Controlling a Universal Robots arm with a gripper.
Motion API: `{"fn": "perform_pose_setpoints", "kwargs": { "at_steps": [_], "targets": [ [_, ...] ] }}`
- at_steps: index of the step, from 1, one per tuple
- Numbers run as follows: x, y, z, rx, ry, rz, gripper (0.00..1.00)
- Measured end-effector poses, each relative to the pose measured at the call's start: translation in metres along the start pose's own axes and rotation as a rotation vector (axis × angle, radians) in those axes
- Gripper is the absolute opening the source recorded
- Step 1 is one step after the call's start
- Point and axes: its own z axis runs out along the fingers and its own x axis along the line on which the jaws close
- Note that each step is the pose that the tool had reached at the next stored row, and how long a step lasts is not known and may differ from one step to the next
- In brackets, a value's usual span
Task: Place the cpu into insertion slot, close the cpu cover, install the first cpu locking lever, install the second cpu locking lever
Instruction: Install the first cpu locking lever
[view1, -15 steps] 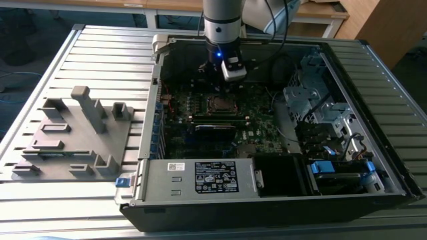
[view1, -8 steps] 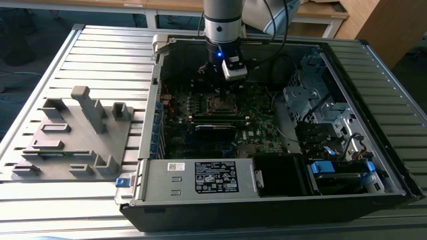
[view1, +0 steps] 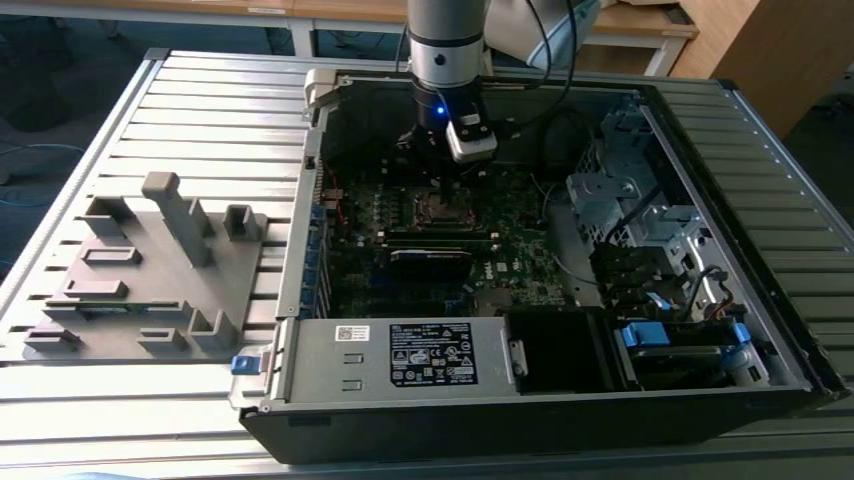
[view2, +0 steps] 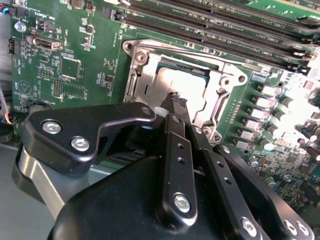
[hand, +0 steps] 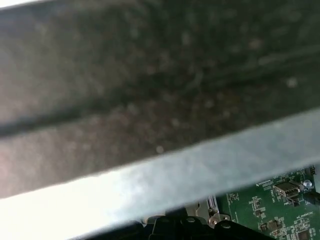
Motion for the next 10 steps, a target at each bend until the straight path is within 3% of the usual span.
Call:
{"fn": "perform_pose_setpoints", "kwargs": {
  "at_steps": [10],
  "targets": [
    [-0.0004, -0.0003, -0.0029, 0.0001, 0.0004, 0.0, 0.11]
  ]
}}
